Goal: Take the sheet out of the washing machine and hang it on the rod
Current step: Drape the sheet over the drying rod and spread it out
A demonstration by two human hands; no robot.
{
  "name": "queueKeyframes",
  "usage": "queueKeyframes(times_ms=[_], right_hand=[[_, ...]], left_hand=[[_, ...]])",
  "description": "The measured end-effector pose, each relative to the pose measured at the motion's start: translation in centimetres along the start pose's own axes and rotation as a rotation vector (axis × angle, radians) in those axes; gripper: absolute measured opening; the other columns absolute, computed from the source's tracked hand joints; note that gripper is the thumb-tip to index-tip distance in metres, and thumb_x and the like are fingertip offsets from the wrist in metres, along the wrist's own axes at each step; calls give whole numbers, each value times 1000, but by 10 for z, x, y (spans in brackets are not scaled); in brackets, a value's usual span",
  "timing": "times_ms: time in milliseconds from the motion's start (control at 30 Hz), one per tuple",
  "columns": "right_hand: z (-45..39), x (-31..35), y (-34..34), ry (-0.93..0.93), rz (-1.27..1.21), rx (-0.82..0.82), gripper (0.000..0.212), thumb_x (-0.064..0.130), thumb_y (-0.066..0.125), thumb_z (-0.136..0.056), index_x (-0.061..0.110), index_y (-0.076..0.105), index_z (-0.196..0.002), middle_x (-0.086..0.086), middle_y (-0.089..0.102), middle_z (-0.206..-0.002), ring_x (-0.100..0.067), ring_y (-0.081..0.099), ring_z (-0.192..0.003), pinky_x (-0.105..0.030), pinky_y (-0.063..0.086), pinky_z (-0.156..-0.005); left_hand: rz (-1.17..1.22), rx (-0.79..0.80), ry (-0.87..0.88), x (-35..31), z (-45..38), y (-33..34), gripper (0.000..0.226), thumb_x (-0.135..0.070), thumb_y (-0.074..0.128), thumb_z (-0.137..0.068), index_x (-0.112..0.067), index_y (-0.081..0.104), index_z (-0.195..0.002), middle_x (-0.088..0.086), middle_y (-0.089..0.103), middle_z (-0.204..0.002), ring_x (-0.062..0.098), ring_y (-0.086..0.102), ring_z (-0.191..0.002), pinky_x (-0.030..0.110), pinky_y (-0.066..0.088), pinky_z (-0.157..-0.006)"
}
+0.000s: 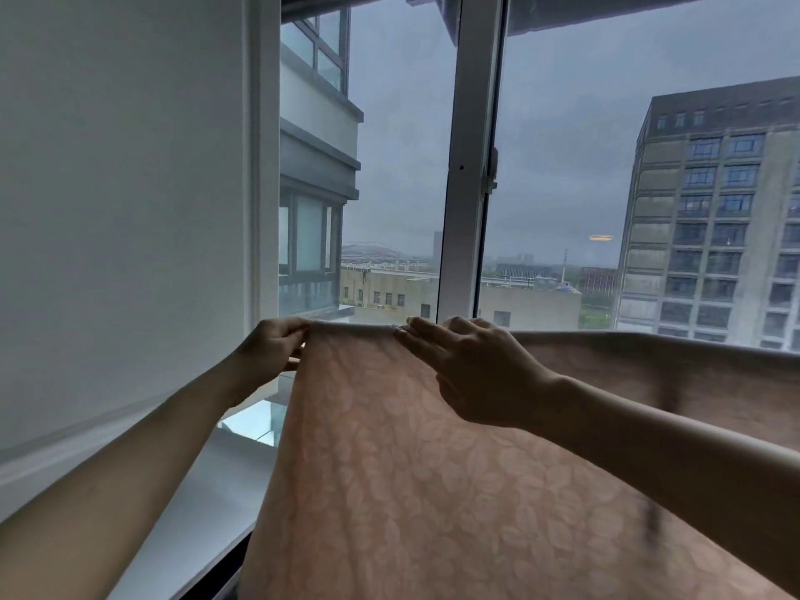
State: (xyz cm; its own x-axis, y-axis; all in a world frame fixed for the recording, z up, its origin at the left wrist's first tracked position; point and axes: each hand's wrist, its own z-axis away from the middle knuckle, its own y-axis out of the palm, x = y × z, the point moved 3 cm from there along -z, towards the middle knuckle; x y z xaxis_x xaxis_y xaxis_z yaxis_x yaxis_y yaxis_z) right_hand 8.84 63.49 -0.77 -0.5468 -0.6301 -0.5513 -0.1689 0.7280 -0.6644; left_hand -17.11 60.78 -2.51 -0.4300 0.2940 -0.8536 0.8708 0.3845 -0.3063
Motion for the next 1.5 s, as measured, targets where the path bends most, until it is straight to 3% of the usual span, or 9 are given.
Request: queueKeyframes(times_ms=[133, 367, 533, 667, 733, 867, 1200, 1367, 1500], right_hand=[[1, 1, 0, 1, 16, 4, 70, 23, 53, -84, 22, 27, -149, -7, 39, -149, -26, 60, -103, -41, 54, -80], [0, 4, -1, -3, 49, -64, 72, 21, 59, -79, 23, 34, -146, -6, 45, -145, -26, 61, -93, -38, 55, -72], [3, 1, 2, -5, 78, -71, 71, 22, 59, -77, 26, 37, -145, -6, 44, -146, -28, 60, -93, -41, 53, -74], [6, 1, 1, -15, 72, -60, 61, 22, 55, -83, 29, 41, -141, -6, 42, -147, -28, 60, -98, -43, 53, -76], [4, 1, -1, -23, 22, -78, 55, 22, 54, -85, 27, 43, -140, -6, 45, -144, -28, 61, -99, -44, 54, -77], [-1, 3, -10, 21, -59, -156, 48, 22, 53, -92, 20, 41, -138, -4, 62, -123, -24, 66, -89, -41, 56, -73], [-34, 2, -25, 324, -251, -196, 25, 34, 49, -97, 18, 68, -94, -3, 70, -81, -24, 65, -73, -31, 49, -66], [-43, -2, -37, 366, -191, -310, 26, 32, 49, -96, 16, 67, -87, -2, 70, -77, -24, 64, -69, -31, 46, -69], [-34, 7, -24, 275, -169, -238, 24, 29, 47, -95, 17, 63, -80, 2, 64, -70, -20, 60, -65, -30, 47, -66]], left_hand=[[-92, -10, 22, 6, 0, -5, 21, -7, 50, -96, -8, 70, -93, 13, 70, -90, 22, 65, -84, 38, 55, -83], [-313, -659, 419, -15, 23, -17, 16, -7, 47, -96, -9, 63, -97, 1, 64, -89, 11, 56, -82, 18, 41, -72], [-305, -405, 410, 8, 38, -15, 17, -19, 48, -90, -12, 62, -81, 1, 66, -73, 4, 64, -65, 18, 47, -62], [-338, -204, 262, 13, 15, -5, 13, -17, 54, -95, -15, 62, -105, -5, 67, -104, 8, 68, -62, 13, 49, -66], [-360, -40, 240, 16, 5, 5, 11, -26, 56, -94, -22, 65, -100, -9, 68, -97, 12, 69, -64, 30, 55, -74], [-447, -161, 272, 18, 0, 5, 30, -8, 54, -93, -24, 62, -70, -6, 64, -63, 4, 62, -53, 15, 46, -61], [-374, -551, 401, 9, 5, -22, 25, -24, 45, -93, -11, 65, -86, 3, 64, -67, 24, 63, -64, 36, 53, -63], [-319, -444, 328, 13, -3, -20, 21, -23, 48, -94, -13, 65, -87, 0, 67, -72, 16, 65, -68, 38, 56, -70], [-237, 1, 100, 27, -10, -10, 45, -21, 70, -79, -19, 60, -122, 0, 66, -116, 14, 65, -96, 31, 54, -83]])
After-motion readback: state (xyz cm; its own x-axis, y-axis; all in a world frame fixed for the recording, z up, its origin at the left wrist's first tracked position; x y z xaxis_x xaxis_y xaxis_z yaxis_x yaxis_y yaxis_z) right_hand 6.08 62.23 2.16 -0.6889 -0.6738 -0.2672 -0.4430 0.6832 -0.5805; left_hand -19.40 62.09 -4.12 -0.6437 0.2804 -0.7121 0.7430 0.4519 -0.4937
